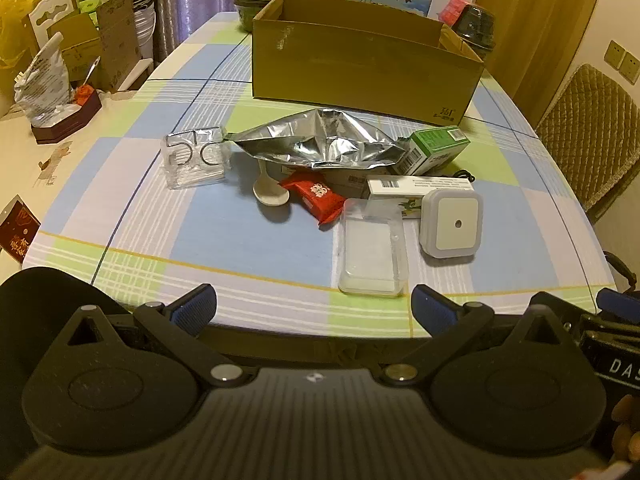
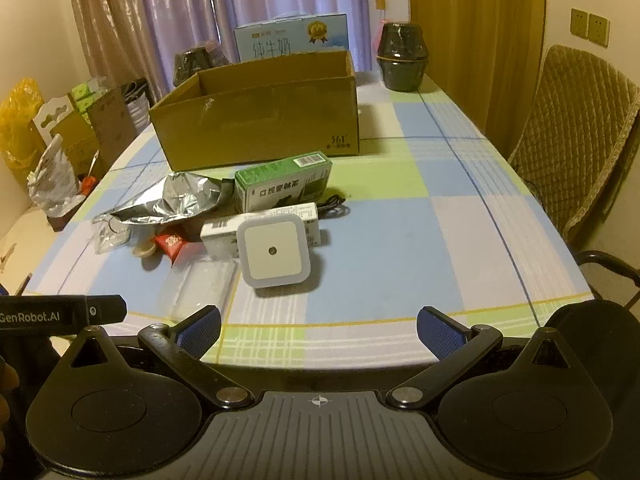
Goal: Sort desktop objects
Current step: 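Grasp the white square night light with the right tool while the left tool approaches the clear tray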
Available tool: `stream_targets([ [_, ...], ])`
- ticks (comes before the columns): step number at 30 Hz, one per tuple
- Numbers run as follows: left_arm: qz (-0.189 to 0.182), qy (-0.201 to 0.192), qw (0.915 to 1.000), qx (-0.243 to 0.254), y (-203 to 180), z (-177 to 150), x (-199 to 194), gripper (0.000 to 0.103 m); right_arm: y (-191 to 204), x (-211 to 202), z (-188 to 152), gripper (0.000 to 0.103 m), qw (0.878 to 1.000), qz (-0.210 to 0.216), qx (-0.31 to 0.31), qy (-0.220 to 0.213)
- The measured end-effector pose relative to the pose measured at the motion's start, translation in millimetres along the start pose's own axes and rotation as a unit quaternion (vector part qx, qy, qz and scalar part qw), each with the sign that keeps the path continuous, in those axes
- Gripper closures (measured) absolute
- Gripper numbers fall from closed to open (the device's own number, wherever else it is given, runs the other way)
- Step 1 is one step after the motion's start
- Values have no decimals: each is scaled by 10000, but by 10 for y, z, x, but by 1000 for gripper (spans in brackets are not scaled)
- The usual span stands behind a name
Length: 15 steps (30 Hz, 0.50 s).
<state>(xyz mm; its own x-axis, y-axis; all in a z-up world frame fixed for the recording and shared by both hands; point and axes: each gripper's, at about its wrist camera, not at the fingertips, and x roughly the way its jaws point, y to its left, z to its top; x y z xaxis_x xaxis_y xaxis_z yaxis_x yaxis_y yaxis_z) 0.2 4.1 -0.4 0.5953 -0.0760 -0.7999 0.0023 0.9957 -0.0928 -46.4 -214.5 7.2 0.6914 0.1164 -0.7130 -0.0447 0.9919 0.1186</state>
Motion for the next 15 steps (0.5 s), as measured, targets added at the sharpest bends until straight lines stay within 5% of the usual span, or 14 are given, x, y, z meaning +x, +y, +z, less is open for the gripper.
stream_targets([
  [15,-40,133,9999,61,-38,-15,59,1,-57,64,-15,2,9998,-19,135,161],
])
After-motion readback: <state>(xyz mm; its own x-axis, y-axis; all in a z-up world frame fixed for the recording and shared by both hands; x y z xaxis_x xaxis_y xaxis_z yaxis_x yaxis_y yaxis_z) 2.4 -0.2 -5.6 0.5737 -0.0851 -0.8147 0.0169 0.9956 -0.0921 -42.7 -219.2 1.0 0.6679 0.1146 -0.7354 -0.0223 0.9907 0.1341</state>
